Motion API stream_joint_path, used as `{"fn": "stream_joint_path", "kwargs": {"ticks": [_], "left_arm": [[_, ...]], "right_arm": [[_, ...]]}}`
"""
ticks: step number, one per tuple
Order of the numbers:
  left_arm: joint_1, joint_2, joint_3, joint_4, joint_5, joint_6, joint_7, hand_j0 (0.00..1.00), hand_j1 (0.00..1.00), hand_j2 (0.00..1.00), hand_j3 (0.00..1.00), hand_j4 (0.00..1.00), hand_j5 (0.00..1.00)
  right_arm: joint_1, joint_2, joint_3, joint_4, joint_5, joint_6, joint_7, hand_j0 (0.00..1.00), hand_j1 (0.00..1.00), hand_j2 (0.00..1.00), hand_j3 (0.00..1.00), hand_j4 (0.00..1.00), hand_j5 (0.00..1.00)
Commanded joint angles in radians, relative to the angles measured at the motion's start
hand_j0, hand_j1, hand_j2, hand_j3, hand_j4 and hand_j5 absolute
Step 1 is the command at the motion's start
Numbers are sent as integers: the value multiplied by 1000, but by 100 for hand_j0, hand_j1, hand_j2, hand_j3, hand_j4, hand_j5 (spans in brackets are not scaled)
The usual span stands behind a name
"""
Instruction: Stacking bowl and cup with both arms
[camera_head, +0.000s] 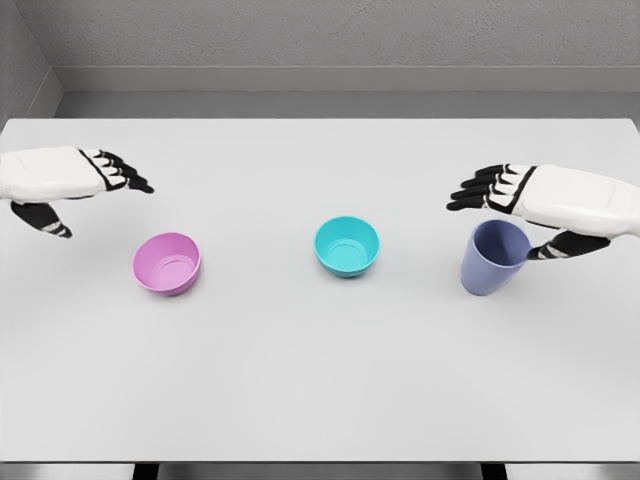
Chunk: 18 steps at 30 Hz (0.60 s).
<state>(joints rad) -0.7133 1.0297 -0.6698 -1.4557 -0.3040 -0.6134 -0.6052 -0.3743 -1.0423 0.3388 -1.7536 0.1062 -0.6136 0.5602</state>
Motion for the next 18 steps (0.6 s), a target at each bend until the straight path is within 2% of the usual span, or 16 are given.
{"fn": "stream_joint_path", "kwargs": {"ticks": [1,4,6,7,8,10,11,13,15,18], "left_arm": [[0,-11,-10,-6,5,3,-6,100,100,100,100,100,100],[-3,-23,-10,-8,3,3,-6,100,100,100,100,100,100],[-9,-25,-10,-8,3,3,-6,100,100,100,100,100,100],[-31,-43,-16,-3,3,3,-6,100,100,100,100,100,100],[-49,-65,-40,5,8,3,-6,100,100,100,100,100,100],[-48,-91,-50,12,8,3,-6,100,100,100,100,100,100],[-49,-129,-102,31,2,3,-6,100,100,100,100,100,100],[-52,-143,-132,17,-3,3,-6,100,100,100,100,100,100],[-60,-125,-131,1,-29,3,-6,100,100,100,100,100,100],[-58,-106,-134,-29,-29,3,-6,100,100,100,100,100,100]], "right_arm": [[0,-4,-6,3,-5,3,1,100,100,100,100,100,100],[3,-4,-55,9,-7,3,51,100,100,100,100,100,100],[6,-4,-61,25,-10,3,51,100,100,100,100,100,100],[6,-4,-60,28,-8,3,51,100,100,100,100,100,100],[5,-4,-61,29,-8,3,51,100,100,100,100,100,100],[5,-4,-61,31,-8,3,51,100,100,100,100,100,100],[5,-4,-61,35,-8,3,51,100,100,100,100,100,100],[5,-4,-61,45,-3,3,51,100,100,100,100,100,100],[5,-2,-61,74,-3,3,51,100,100,100,100,100,100],[3,-2,-61,78,0,3,51,100,100,100,100,100,100]]}}
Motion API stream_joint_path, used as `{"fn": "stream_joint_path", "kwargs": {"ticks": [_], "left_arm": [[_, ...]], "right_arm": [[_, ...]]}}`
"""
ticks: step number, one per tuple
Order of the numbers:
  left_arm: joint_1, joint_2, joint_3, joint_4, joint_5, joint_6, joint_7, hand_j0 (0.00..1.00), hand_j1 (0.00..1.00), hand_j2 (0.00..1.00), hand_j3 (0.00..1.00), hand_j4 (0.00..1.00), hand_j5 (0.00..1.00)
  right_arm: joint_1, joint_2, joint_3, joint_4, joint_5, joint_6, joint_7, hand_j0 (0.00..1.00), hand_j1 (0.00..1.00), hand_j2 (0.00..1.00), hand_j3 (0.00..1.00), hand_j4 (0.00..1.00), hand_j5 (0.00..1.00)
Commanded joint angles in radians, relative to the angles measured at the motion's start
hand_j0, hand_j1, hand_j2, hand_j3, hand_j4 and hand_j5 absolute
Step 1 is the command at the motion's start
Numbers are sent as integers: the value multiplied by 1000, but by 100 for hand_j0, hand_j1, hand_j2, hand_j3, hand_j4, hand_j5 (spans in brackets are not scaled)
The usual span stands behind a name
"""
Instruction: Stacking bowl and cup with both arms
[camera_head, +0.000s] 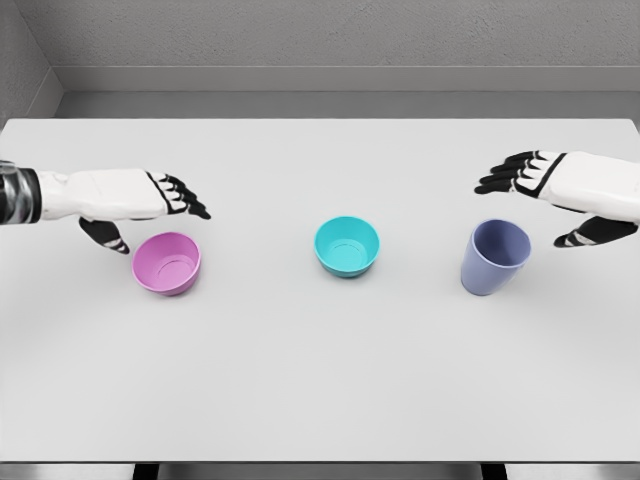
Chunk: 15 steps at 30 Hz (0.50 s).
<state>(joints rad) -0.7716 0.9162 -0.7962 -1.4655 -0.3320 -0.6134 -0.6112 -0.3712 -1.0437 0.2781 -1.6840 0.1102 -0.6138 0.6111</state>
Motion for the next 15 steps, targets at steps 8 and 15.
{"fn": "stream_joint_path", "kwargs": {"ticks": [8,15], "left_arm": [[11,72,-34,-88,-7,3,0,100,100,100,100,100,100],[14,29,-48,-42,-65,3,0,100,100,100,100,100,100]], "right_arm": [[0,1,0,10,57,3,0,100,100,100,100,100,100],[5,1,3,0,59,3,0,100,100,100,100,100,100]]}}
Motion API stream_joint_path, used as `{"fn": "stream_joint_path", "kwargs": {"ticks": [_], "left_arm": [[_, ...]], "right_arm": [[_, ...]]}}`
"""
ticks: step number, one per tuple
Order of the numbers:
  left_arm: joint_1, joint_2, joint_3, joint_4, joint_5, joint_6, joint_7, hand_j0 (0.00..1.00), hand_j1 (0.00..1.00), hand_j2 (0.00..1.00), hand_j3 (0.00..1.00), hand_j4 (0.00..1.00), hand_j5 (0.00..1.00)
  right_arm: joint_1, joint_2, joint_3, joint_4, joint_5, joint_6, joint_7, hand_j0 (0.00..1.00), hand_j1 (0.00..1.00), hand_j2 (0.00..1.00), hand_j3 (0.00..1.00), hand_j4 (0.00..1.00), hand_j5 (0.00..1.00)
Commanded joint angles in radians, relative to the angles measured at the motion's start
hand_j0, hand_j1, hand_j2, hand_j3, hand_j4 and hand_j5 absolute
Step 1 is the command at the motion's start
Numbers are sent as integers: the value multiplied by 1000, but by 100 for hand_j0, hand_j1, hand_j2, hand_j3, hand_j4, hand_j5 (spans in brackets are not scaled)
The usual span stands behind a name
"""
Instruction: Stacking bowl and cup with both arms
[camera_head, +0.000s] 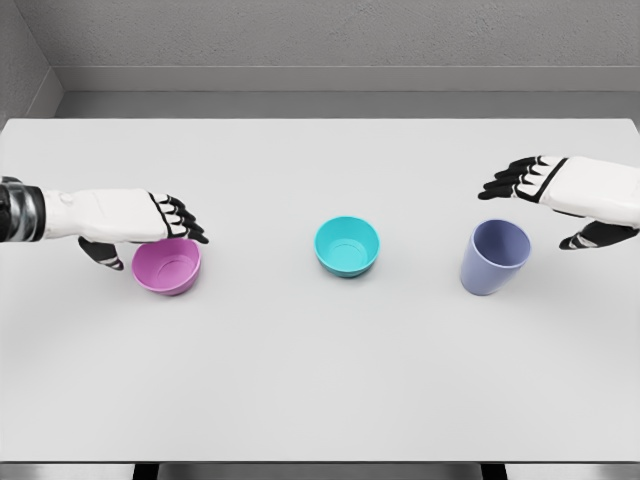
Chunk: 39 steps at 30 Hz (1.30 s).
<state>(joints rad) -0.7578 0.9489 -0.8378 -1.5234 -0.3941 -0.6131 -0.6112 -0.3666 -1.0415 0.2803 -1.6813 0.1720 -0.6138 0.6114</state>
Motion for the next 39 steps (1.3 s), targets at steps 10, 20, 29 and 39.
{"fn": "stream_joint_path", "kwargs": {"ticks": [10,20,29,39], "left_arm": [[12,-4,-14,19,-3,2,0,100,100,100,100,100,100],[12,-21,-14,22,-3,2,0,100,100,100,100,100,100],[14,-35,-14,23,-11,2,0,100,100,100,100,100,100],[15,-33,-17,23,-12,2,0,100,100,100,100,100,100]], "right_arm": [[0,3,40,-21,4,3,0,100,100,100,100,100,100],[-5,5,46,-21,58,3,0,100,100,100,100,100,100],[-17,26,56,-8,72,3,0,100,100,100,100,100,100],[-38,54,91,-5,98,3,0,100,100,100,100,100,100]]}}
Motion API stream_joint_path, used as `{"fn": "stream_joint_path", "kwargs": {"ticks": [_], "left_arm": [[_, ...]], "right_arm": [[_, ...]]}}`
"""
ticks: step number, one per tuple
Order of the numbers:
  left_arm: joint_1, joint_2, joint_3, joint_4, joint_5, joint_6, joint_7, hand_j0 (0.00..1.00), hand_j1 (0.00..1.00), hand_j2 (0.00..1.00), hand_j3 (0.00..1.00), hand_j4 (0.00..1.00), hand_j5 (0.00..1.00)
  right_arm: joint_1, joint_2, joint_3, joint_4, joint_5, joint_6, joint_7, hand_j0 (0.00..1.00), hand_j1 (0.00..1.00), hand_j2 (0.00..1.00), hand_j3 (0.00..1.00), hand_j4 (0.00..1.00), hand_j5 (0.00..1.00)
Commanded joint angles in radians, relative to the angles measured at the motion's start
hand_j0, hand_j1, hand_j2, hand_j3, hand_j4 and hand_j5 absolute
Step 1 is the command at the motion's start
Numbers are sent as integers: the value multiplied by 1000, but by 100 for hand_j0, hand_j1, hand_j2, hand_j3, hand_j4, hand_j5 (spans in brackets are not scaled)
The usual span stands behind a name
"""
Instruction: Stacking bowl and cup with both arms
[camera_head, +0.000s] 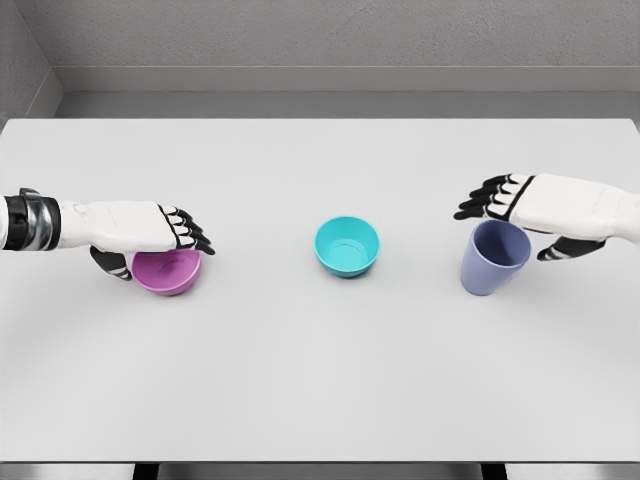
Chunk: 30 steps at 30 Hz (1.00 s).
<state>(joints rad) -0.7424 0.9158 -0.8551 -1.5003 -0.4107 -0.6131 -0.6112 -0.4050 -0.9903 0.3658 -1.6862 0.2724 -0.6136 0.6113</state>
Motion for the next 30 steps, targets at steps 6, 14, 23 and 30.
{"fn": "stream_joint_path", "kwargs": {"ticks": [6,14,23,30], "left_arm": [[0,-2,-13,0,3,2,0,100,100,100,100,100,100],[2,-11,-13,2,-19,2,0,100,100,100,100,100,100],[9,-11,-13,2,-19,2,0,100,100,100,100,100,100],[9,-12,-13,15,-19,2,0,100,100,100,100,100,100]], "right_arm": [[-12,15,33,0,34,3,0,100,100,100,100,100,100],[-15,15,33,2,34,3,0,100,100,100,100,100,100],[-20,12,35,2,34,3,0,100,100,100,100,100,100],[-20,12,41,2,36,3,0,100,100,100,100,100,100]]}}
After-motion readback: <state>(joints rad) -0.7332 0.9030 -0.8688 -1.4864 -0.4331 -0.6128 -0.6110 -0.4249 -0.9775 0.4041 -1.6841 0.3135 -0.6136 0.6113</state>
